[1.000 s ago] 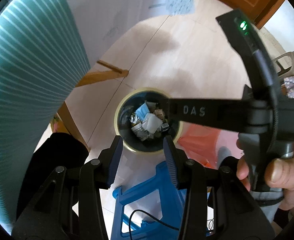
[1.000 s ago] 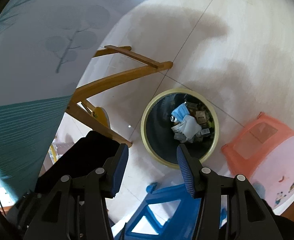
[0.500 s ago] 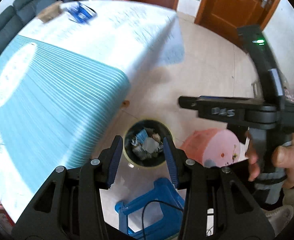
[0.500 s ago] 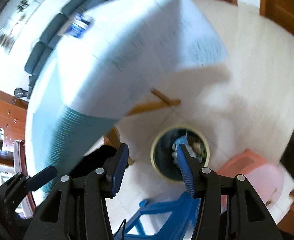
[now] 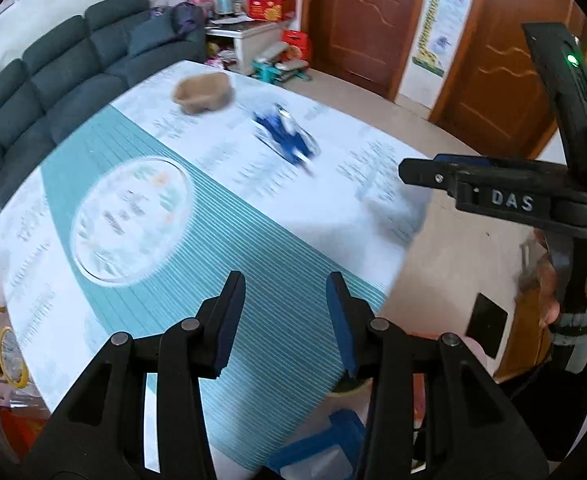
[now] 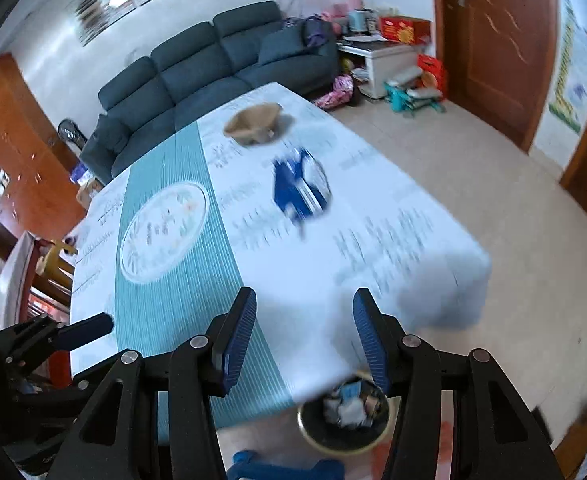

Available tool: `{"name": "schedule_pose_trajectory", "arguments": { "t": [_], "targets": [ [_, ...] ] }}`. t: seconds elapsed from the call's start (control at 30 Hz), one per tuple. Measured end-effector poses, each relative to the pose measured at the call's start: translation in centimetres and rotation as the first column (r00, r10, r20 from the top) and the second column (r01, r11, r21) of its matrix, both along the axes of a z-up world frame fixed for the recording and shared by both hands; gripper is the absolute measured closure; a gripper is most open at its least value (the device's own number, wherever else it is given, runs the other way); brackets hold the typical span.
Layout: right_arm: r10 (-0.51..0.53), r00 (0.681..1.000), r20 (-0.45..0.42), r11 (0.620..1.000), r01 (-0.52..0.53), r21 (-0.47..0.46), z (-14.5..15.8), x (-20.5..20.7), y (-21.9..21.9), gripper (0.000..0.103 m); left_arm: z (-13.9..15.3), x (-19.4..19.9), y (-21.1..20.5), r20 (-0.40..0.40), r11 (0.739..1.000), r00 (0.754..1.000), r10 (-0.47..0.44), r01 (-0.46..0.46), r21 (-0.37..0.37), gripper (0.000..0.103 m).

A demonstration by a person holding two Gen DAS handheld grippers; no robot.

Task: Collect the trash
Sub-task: 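Move both tools back over the table toward the blue packet and brown tray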

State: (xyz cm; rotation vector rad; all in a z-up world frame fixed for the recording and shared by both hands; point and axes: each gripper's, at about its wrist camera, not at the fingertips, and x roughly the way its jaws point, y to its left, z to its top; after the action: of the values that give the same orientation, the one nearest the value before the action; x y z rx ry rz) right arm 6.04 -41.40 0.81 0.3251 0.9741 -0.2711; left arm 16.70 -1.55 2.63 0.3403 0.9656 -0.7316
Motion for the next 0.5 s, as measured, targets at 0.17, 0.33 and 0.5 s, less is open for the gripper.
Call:
{"name": "schedule_pose_trajectory", "arguments": {
  "t": [0.17,0.33,0.5],
  "targets": [
    [0.008,0.999,-0.048,1.0,-0.01,-0.028,-0.8,8.0,-0.4,0.044,1.3,4.6,1.2,-0.016,0.999,0.999,0.029,-0.029,0.017,0.065],
    [0.017,0.992,-0.124,0.997,-0.026,-0.071,-4.5,14.4,-1.4,0.044,1.7,9.0,1.9,-0.008,0.997,0.998,0.063,-0.062,0.038,0.065],
    [-0.018,0.98,-0.198,0.998,0.004,-0.068,-8.6,19.0,-3.6,0.043,0.3,13.1,1.5,-0.045,0.996,0.996,0.075,-0.072,0.057,0.065]
  ]
}}
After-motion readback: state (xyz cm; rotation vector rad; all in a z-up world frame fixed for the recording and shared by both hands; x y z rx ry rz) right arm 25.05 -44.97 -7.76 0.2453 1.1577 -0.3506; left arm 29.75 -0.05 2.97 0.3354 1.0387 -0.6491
